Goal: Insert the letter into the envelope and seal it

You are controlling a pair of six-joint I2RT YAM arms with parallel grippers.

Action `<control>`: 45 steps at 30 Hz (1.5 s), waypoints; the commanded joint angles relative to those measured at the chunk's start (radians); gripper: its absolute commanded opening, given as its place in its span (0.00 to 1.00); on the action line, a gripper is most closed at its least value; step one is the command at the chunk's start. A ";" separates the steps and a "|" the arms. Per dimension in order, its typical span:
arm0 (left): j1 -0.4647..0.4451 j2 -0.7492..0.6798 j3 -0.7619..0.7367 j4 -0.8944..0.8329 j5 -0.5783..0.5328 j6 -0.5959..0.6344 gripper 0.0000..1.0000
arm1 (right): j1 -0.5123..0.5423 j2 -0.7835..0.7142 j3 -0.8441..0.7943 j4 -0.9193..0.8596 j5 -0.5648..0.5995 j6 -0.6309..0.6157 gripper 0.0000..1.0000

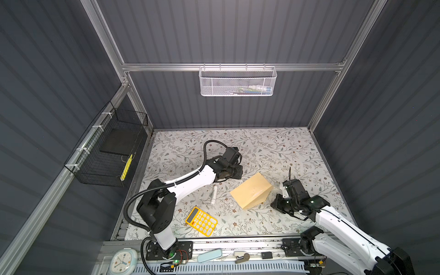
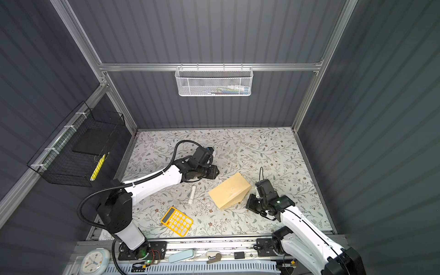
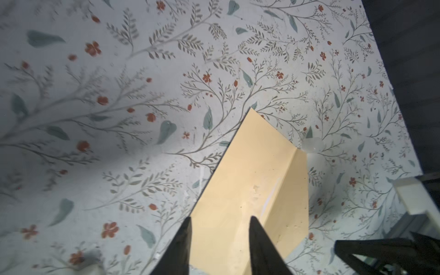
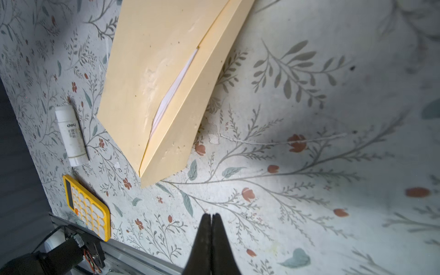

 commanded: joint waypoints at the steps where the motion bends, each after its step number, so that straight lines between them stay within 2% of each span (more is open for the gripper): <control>1: -0.013 0.063 0.032 0.046 0.007 -0.010 0.23 | -0.002 0.031 -0.029 0.112 -0.033 0.025 0.00; 5: -0.030 0.146 0.058 0.027 -0.040 -0.011 0.15 | -0.002 0.080 -0.058 0.213 -0.042 0.045 0.00; 11: -0.043 0.229 0.055 0.043 -0.037 -0.014 0.11 | -0.004 0.128 -0.071 0.317 -0.058 0.073 0.00; 17: -0.050 0.266 0.031 0.050 -0.030 -0.012 0.11 | -0.003 0.157 -0.056 0.379 -0.058 0.079 0.00; 18: -0.051 0.268 0.027 0.053 -0.028 -0.010 0.11 | -0.003 0.166 -0.050 0.385 -0.099 0.077 0.00; 24: -0.063 0.297 0.019 0.054 -0.031 0.000 0.10 | -0.003 0.220 -0.026 0.434 -0.126 0.078 0.00; 45: -0.076 0.335 -0.014 0.091 -0.030 0.020 0.09 | -0.003 0.500 0.115 0.565 -0.173 0.084 0.00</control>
